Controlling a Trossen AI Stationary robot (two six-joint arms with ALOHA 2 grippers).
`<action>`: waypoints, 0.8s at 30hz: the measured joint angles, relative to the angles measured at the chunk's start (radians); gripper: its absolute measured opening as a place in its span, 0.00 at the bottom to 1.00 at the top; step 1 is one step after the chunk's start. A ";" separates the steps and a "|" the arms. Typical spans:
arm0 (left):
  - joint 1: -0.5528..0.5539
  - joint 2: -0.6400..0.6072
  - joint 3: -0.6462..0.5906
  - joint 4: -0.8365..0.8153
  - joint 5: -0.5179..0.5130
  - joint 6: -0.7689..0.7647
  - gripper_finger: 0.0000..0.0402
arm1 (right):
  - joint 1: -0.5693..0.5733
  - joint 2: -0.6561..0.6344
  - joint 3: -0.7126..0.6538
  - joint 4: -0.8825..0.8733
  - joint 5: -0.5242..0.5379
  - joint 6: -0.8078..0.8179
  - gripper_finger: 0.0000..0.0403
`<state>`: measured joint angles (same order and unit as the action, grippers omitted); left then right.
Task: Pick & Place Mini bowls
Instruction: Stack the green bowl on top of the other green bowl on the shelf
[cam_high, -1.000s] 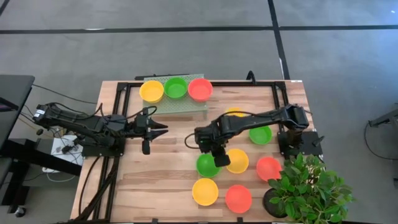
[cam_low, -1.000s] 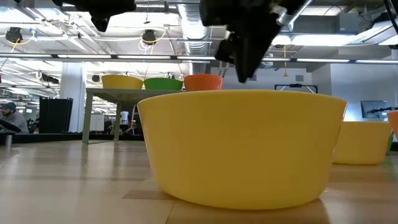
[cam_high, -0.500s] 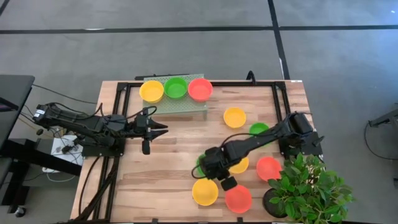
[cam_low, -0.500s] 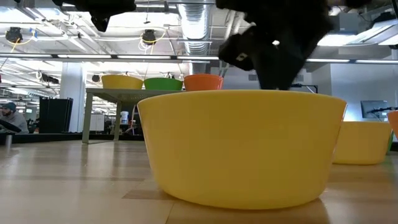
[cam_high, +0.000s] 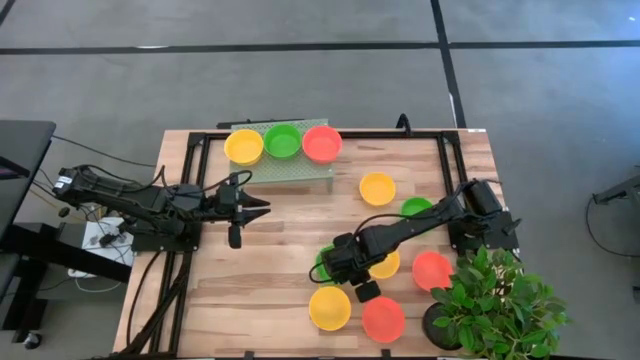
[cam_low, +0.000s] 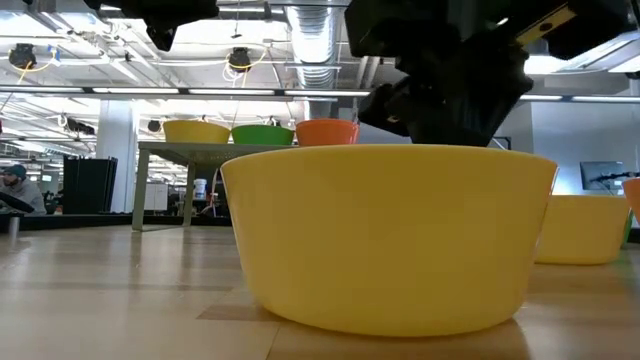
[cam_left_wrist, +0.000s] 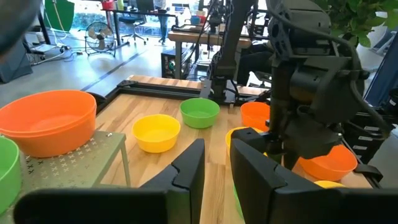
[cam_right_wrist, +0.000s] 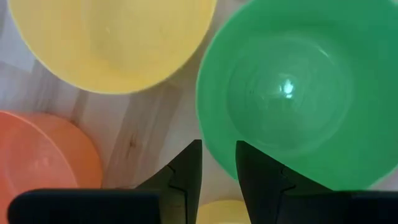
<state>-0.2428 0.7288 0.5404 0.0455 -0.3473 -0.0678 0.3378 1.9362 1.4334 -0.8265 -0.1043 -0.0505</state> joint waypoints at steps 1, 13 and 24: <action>0.000 0.000 0.000 0.000 0.000 0.000 0.19 | 0.003 0.000 0.000 0.006 0.000 0.000 0.23; 0.000 0.000 0.000 0.000 0.000 0.000 0.19 | 0.003 0.026 0.002 0.048 -0.005 0.000 0.23; 0.000 0.000 0.000 0.007 0.000 0.000 0.19 | -0.006 0.049 0.001 0.020 0.014 -0.012 0.19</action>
<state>-0.2425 0.7284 0.5404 0.0521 -0.3470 -0.0677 0.3315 1.9850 1.4349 -0.8066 -0.0899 -0.0623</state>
